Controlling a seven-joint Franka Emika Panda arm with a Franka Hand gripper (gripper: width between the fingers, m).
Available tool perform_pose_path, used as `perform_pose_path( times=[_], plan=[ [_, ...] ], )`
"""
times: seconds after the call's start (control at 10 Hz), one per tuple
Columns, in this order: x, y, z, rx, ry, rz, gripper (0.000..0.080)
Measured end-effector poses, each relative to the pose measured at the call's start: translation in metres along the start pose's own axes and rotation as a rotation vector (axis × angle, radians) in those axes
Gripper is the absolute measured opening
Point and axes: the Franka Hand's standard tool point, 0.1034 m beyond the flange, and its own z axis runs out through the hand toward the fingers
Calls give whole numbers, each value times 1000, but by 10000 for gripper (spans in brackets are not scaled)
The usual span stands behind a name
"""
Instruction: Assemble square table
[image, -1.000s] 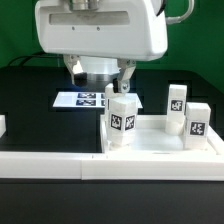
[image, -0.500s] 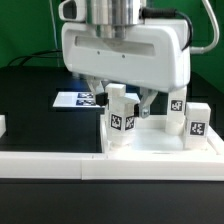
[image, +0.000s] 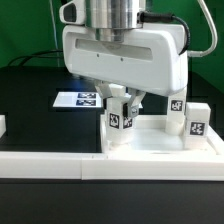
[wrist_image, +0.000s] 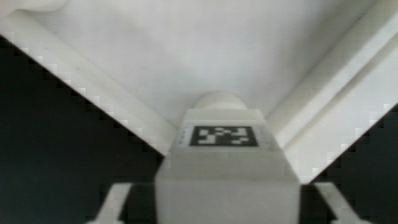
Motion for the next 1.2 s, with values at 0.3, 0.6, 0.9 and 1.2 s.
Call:
perform_pose_path(
  times=[0.3, 0.6, 0.9, 1.2],
  plan=[
    [1, 2, 2, -2, 0, 224, 290],
    [13, 7, 3, 97, 48, 799, 290],
    [12, 8, 3, 129, 48, 892, 341],
    [7, 1, 3, 125, 58, 692, 615]
  ],
)
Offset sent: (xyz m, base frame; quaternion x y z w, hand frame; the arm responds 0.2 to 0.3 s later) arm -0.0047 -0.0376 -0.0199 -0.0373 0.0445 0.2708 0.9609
